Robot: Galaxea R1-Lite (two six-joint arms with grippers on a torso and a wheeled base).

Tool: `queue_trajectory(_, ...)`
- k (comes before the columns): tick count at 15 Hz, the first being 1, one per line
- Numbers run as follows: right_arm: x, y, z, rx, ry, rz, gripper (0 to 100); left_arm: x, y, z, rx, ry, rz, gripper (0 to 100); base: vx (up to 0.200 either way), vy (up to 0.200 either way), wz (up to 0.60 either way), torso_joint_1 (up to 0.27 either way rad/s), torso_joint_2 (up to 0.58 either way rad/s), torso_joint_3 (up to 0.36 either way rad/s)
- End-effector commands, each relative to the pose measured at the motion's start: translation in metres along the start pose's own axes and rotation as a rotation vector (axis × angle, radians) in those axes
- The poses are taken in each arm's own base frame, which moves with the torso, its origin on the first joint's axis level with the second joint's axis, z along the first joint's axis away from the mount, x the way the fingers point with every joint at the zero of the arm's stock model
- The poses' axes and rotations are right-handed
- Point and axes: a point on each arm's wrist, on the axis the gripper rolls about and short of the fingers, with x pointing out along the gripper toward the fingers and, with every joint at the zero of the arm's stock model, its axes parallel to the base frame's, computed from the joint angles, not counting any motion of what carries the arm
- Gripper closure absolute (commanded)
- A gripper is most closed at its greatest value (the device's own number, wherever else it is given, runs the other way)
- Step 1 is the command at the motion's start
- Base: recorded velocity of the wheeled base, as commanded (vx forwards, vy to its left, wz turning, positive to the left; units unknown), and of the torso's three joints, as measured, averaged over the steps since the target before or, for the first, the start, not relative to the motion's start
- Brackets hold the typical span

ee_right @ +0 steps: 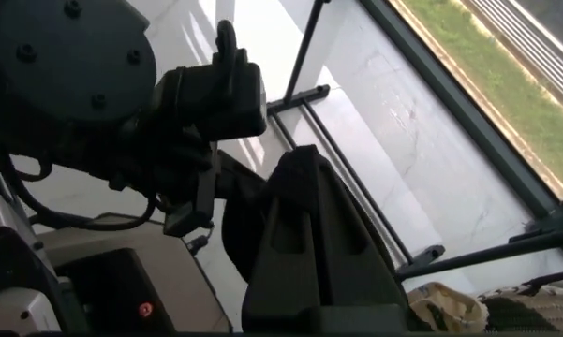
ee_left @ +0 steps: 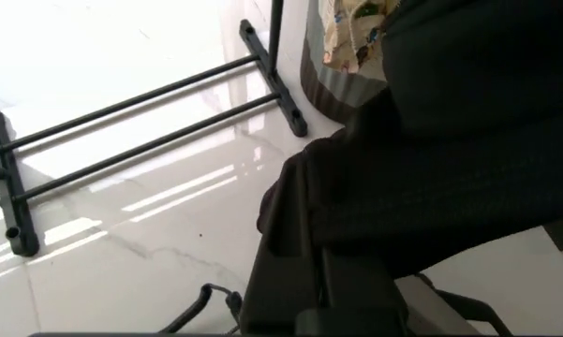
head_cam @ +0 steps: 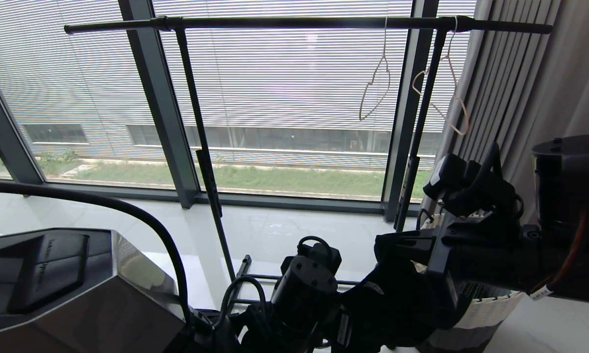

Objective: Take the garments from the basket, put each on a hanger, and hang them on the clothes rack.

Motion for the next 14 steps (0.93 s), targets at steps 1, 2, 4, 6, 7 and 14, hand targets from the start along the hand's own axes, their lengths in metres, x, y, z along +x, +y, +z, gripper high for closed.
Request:
queue_trajectory(1,0.003,0.000,-0.005,0.039,0.020,-0.001,100,-0.052,0.002,0.032,-0.030,-0.147,-0.017,100,0.000,0.000,0.00,0.000,0.00,0.000)
queue_trajectory(2,0.006,0.000,-0.005,0.066,0.021,-0.001,100,-0.080,0.006,0.049,-0.047,-0.222,-0.031,100,0.000,0.000,0.00,0.000,0.00,0.000)
queue_trajectory(4,0.010,-0.002,0.000,0.066,-0.025,-0.009,100,-0.146,0.020,0.080,-0.072,-0.292,-0.021,100,0.000,0.000,0.00,0.000,0.00,0.000)
queue_trajectory(6,0.008,-0.004,0.011,0.061,-0.070,-0.053,100,-0.200,0.031,0.110,-0.087,-0.314,0.009,100,0.000,0.000,0.00,0.000,0.00,0.000)
queue_trajectory(7,0.007,-0.006,0.016,0.060,-0.087,-0.081,100,-0.215,0.032,0.125,-0.089,-0.322,0.019,100,0.000,0.000,0.00,0.000,0.00,0.000)
queue_trajectory(14,-0.044,-0.008,0.028,0.065,-0.123,-0.223,100,-0.230,0.034,0.152,0.231,-0.221,0.134,100,0.000,0.000,0.00,0.000,0.00,0.000)
